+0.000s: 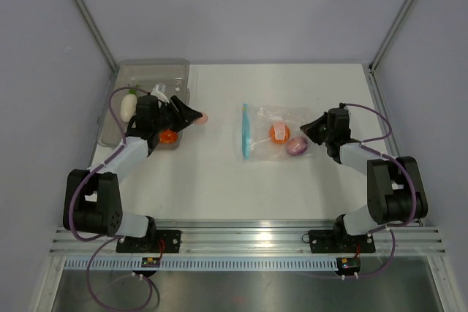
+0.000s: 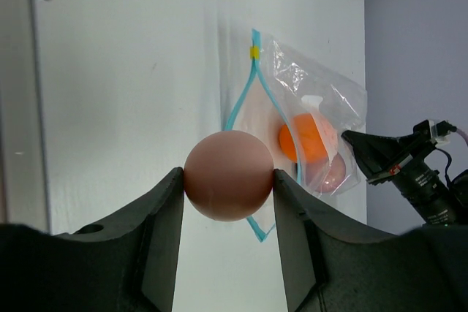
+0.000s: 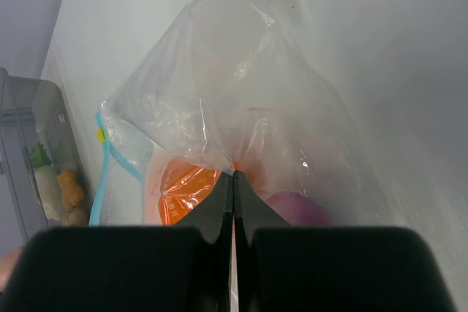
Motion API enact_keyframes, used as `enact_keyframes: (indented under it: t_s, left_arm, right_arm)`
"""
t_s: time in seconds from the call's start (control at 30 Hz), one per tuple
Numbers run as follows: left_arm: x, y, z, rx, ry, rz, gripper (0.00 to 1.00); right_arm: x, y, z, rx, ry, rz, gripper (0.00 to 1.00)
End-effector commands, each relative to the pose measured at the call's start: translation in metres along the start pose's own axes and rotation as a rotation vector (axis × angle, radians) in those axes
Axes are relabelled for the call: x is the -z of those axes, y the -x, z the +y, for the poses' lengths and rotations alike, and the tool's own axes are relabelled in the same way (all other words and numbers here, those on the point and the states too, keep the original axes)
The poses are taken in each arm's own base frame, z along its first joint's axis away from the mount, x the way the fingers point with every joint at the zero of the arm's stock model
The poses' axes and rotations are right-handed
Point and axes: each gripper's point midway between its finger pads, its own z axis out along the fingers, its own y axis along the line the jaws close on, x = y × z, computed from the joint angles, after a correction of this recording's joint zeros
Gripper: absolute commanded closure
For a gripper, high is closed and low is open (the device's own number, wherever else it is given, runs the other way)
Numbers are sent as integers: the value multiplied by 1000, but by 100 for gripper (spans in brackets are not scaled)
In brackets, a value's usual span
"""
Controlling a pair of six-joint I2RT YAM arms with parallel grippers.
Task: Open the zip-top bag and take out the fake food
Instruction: Place the fake vegetable in the bin.
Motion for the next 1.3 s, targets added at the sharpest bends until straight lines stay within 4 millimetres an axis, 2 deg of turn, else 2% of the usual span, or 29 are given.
enact_keyframes:
  t_s: [0.0,0.03,0.1,0.13,0.17,0.23,0.27,0.47,0.5,0.7,0.8,0.83,1.03,1.2,1.27]
  left_arm:
    - [16,29,10,46,-18,-85,70]
    - [20,29,12,83,-33,-82,70]
    - [30,42,31,143,-38,-129,70]
    - [35,48,27,169,-84,-141,70]
    - [41,52,47,221,-63,-165,69]
    - [49,61,52,278,-97,-199,69]
    - [55,61,70,320,-76,-222,69]
    - [78,72,109,438,-36,-351,67]
    - [81,67,114,469,-31,-360,67]
    - [98,72,133,495,52,-471,60]
    - [102,76,133,472,74,-492,58]
    - [104,75,133,471,82,-497,51]
    - [112,79,133,445,116,-530,34]
    - [120,78,133,426,160,-549,3]
    - [123,76,133,415,171,-556,1]
  right_arm:
    - [-2,6,9,-3,39,-10,100]
    - [-2,6,10,-4,43,-7,100]
    - [-2,6,11,-2,44,-8,100]
    - [-2,6,10,-1,43,-7,100]
    - [-2,7,11,0,46,-10,100]
    - [-2,6,11,0,46,-5,100]
    - [-2,6,11,-3,47,-4,100]
    - [-1,5,13,-4,54,0,100]
    - [-1,5,14,-3,57,0,100]
    - [-1,5,14,-5,61,5,100]
    - [-1,4,15,-4,62,7,100]
    - [0,5,16,-3,65,5,100]
    - [-1,4,15,-3,65,7,100]
    - [-1,4,16,-5,68,10,100]
    - [-1,4,16,-5,67,11,100]
